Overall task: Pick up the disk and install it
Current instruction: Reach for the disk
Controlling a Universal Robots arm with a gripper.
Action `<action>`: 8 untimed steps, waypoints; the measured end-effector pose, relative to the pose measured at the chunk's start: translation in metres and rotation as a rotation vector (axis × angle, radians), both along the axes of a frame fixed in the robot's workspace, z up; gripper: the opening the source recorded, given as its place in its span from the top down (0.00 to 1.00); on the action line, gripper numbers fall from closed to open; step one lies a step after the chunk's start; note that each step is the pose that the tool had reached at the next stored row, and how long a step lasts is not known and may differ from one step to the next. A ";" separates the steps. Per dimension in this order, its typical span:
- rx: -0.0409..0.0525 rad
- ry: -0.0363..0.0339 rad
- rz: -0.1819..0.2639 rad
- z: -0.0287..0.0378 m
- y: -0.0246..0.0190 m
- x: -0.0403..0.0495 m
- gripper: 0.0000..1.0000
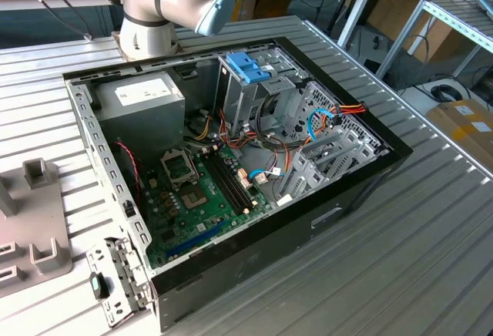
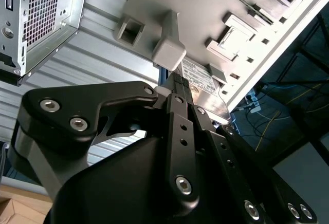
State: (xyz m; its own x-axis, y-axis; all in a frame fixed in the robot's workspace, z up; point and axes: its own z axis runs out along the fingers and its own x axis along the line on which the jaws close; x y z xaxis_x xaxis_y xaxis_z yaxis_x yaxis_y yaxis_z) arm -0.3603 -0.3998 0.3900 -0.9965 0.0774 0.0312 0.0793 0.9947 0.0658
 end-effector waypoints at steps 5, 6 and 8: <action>0.0000 0.0000 0.000 -0.0001 0.0000 -0.0015 0.89; 0.0000 0.0000 0.000 -0.0001 0.0000 -0.0017 0.89; 0.0000 0.0000 0.000 -0.0001 0.0000 -0.0021 0.89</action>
State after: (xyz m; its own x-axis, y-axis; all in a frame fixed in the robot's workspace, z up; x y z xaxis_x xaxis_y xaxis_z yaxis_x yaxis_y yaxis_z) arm -0.3624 -0.3997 0.3900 -0.9965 0.0774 0.0312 0.0793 0.9947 0.0658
